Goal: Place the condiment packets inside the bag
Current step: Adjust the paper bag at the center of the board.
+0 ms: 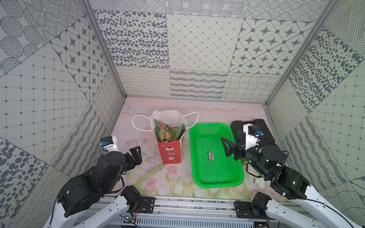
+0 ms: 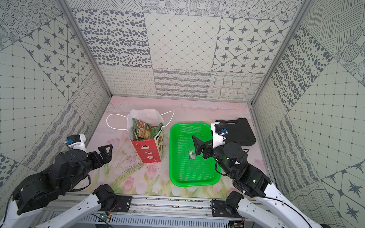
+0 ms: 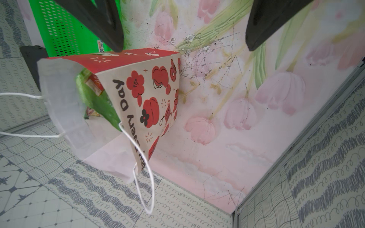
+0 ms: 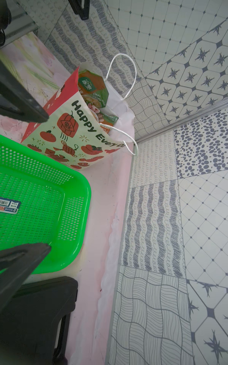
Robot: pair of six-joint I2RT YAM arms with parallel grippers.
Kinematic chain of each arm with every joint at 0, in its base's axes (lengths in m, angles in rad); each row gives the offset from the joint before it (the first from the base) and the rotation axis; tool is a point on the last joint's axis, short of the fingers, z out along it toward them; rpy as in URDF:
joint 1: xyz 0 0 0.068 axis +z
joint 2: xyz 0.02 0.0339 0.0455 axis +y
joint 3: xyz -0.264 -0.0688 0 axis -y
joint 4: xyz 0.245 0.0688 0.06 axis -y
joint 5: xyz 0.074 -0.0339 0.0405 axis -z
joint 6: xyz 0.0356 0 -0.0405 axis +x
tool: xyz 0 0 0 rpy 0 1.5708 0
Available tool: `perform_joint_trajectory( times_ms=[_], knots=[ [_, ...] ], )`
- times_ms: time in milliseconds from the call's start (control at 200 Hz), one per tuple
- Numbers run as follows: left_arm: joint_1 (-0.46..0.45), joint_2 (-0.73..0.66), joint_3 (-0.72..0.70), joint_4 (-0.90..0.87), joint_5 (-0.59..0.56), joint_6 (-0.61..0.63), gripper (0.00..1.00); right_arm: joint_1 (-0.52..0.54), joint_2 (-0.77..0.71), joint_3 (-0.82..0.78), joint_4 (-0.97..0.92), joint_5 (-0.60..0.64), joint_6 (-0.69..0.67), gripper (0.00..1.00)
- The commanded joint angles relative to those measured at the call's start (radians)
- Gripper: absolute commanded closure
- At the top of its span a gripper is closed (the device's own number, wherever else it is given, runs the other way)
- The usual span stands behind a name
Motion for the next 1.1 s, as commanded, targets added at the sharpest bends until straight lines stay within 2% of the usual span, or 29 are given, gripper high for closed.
perform_joint_trajectory(
  times_ms=[0,95,205,440,710,810,980,1096],
  knots=[
    [0.004,-0.005,-0.095,-0.035,-0.032,-0.198,0.01,0.002,-0.004,-0.010,-0.004,0.089,-0.009,0.03],
    [0.004,0.009,-0.133,0.018,-0.046,-0.188,0.01,-0.004,0.052,0.021,-0.041,0.089,0.029,0.03],
    [0.004,0.042,-0.097,0.070,-0.051,-0.131,0.01,-0.029,0.146,0.076,-0.045,-0.035,0.073,0.03],
    [0.004,0.190,0.123,0.107,-0.051,0.055,0.01,-0.086,0.364,0.259,0.005,-0.351,0.154,0.03],
    [0.029,0.361,0.331,0.121,-0.014,0.184,0.01,-0.167,0.568,0.430,0.069,-0.612,0.273,0.06],
    [0.121,0.435,0.402,0.108,0.095,0.215,0.01,-0.179,0.636,0.490,0.070,-0.650,0.296,0.08],
    [0.403,0.523,0.476,0.082,0.406,0.257,0.01,-0.199,0.717,0.541,0.070,-0.694,0.331,0.13],
    [0.553,0.563,0.496,0.084,0.559,0.279,0.01,-0.198,0.747,0.563,0.069,-0.708,0.331,0.20]
  ],
)
